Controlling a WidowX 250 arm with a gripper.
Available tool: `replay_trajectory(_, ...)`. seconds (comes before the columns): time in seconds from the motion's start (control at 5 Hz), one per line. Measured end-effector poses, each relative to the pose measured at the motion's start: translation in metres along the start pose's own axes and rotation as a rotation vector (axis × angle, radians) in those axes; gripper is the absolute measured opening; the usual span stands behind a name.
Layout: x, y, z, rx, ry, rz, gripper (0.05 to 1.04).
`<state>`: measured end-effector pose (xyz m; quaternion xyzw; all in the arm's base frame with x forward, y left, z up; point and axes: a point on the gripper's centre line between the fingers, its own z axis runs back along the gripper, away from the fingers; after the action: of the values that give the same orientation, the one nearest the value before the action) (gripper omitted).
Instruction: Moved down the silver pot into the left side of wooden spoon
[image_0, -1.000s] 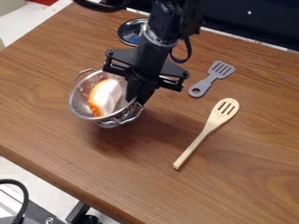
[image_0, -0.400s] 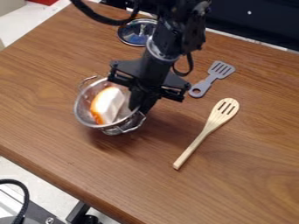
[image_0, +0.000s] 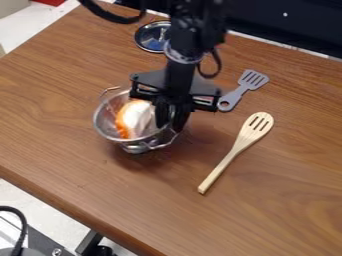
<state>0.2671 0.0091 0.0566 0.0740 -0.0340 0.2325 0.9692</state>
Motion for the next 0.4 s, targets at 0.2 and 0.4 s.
replay_trajectory(0.2,0.0009,0.0002,0.0005,-0.035,-0.001,0.006,0.528)
replay_trajectory(0.4,0.0006,0.0000,0.0023,-0.090,-0.005,0.021,0.825)
